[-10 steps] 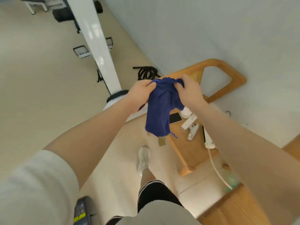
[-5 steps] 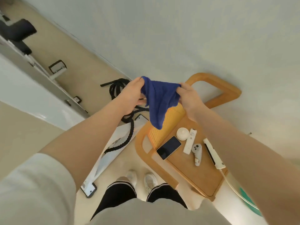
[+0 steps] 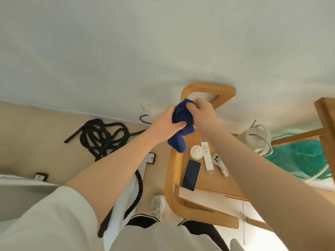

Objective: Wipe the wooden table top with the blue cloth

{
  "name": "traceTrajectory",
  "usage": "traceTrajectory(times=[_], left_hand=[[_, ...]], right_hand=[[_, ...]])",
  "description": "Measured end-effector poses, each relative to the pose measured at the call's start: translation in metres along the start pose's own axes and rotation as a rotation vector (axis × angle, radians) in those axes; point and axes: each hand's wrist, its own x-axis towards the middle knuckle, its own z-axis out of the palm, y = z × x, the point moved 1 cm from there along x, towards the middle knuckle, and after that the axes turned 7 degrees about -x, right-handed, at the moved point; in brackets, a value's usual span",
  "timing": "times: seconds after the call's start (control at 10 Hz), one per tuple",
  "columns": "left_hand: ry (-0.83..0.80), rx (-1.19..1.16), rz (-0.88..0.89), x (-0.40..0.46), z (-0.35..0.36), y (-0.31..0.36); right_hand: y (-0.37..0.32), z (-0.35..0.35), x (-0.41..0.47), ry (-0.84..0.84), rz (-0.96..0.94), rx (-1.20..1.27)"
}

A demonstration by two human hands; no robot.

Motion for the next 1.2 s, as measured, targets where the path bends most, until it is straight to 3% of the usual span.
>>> traceTrajectory(times=[0.2,0.4,0.5,0.6,0.7,0.8,0.9,1.1,1.2], left_hand=[[-0.095,0.249,0.162,0.022,-0.031,-0.018],[-0.4,0.541,-0.074,0.048,-0.053,-0.049],[-0.316,0.494,-0.07,0.072,-0.039,-0.074],[-0.165,0.46,-0.09,0.083,-0.015,-0.1],[-0.003,0.204,-0.262,0.07,0.01,-0.117],[-0.167,-0.149,-0.453,0.055,0.034,-0.134],[-0.205,-0.094,-0.353,0.05,0.044,-0.153],[-0.272,0.228,-0.167,0.051,0.038,-0.154],[-0.211,0.421,-0.059,0.041,0.031,-0.13]], right_hand=[[0.001,-0.02,-0.002,0.081,0.066,0.089],[0.042,-0.028,0.009,-0.167,0.365,-0.138],[0.074,-0.012,0.032,-0.12,0.401,-0.166],[0.102,0.017,0.043,-0.087,0.354,-0.413],[0.113,0.05,0.031,-0.173,0.262,-0.456],[0.12,0.083,0.021,-0.291,0.355,-0.271],[0.134,0.109,0.018,-0.348,0.439,-0.157],[0.133,0.091,0.004,-0.375,0.36,-0.215],[0.114,0.066,-0.014,-0.193,0.365,-0.245]])
